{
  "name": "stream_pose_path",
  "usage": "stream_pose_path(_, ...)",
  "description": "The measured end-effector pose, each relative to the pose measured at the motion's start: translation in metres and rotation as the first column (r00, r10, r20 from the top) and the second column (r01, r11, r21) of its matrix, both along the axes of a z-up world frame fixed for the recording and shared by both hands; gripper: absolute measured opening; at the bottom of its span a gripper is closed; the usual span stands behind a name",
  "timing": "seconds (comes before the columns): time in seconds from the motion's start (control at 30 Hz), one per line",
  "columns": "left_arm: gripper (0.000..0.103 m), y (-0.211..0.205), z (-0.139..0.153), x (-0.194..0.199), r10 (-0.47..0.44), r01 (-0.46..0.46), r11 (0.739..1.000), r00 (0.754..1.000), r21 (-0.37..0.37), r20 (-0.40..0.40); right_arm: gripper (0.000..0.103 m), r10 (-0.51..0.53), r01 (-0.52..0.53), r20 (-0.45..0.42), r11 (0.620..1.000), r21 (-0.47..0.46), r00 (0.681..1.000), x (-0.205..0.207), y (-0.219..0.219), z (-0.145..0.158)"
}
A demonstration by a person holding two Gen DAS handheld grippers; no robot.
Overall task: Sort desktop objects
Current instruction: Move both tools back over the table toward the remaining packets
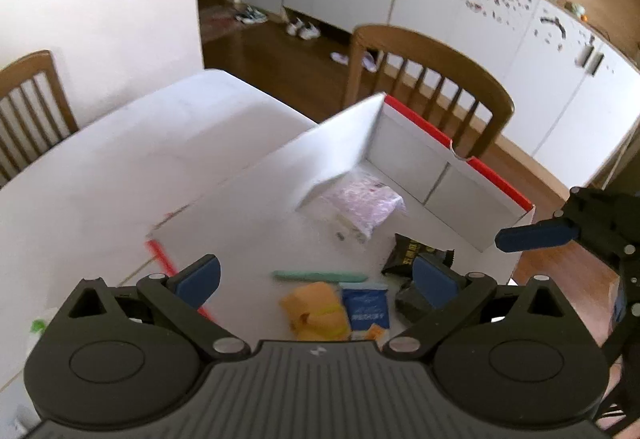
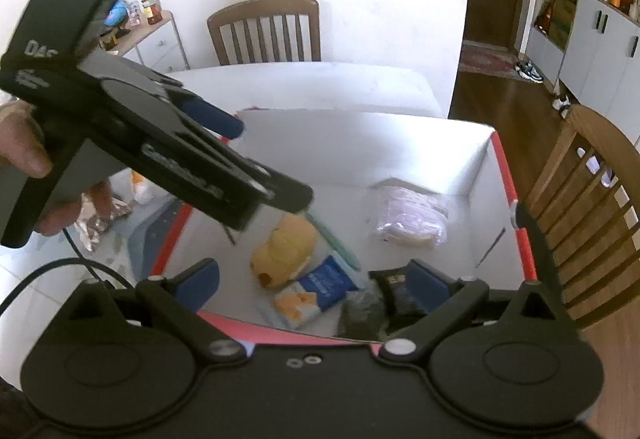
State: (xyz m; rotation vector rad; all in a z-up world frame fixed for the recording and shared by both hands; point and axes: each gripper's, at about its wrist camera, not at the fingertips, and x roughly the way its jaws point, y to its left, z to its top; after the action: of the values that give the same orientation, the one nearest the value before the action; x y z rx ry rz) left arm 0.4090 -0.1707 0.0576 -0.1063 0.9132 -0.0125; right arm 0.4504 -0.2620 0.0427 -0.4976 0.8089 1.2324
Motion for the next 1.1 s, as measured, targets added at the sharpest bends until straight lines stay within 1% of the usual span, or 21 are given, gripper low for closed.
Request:
stream_pose_path(0.13,0.103,0.011,0.013,-0.031,0.040,-0.042,0.998,0.998,0.047,0.056,0.100,0.004,-0.004,0.008,1.000,0.008,1.000,-0.018,0.006,0.006)
stream_pose_path(0.2,0.103,0.018,0.019,-0.049,0.058,-0.066,0.995,0.994,0.078,0.097,0.100,0.009,-0.010,0.014,1.000,0.009,1.000,-0.029,0.010,0.008)
stream_pose_path(0.27,0.103,0.025,0.024,-0.067,0.077,-0.089,0.991,0.990,0.097,0.120,0.100,0.013,-0.013,0.016,1.000,0.013,1.000,-0.039,0.014,0.010)
stream_pose_path(0.37,0.103,0.036,0.030,-0.092,0.104,-0.116,0.989,0.986,0.089,0.133,0.100,0.022,-0.022,0.015,1.000,0.019,1.000,-0.058,0.021,0.013)
stream_pose_path(0.43,0.103,0.042,0.033,-0.109,0.112,-0.126,0.987,0.984,0.097,0.138,0.100,0.027,-0.028,0.014,0.999,0.021,1.000,-0.069,0.025,0.013)
stream_pose_path(0.57,0.103,0.053,0.033,-0.139,0.127,-0.139,0.987,0.983,0.086,0.134,0.100,0.037,-0.037,0.014,0.999,0.021,0.999,-0.093,0.035,0.014)
stream_pose_path(0.77,0.103,0.072,0.031,-0.181,0.158,-0.171,0.982,0.975,0.074,0.157,0.100,0.049,-0.049,0.012,0.999,0.022,0.999,-0.125,0.047,0.013)
stream_pose_path(0.87,0.103,0.083,0.027,-0.201,0.181,-0.194,0.979,0.968,0.065,0.172,0.100,0.049,-0.050,0.009,0.998,0.024,0.999,-0.138,0.053,0.012)
stream_pose_path(1.0,0.103,0.101,0.017,-0.227,0.225,-0.232,0.973,0.960,0.019,0.168,0.100,0.047,-0.048,0.004,0.999,0.024,0.999,-0.154,0.061,0.007)
stream_pose_path(1.1,0.103,0.113,0.006,-0.248,0.261,-0.268,0.963,0.952,0.019,0.161,0.101,0.051,-0.051,0.008,0.998,0.023,0.999,-0.169,0.069,0.002)
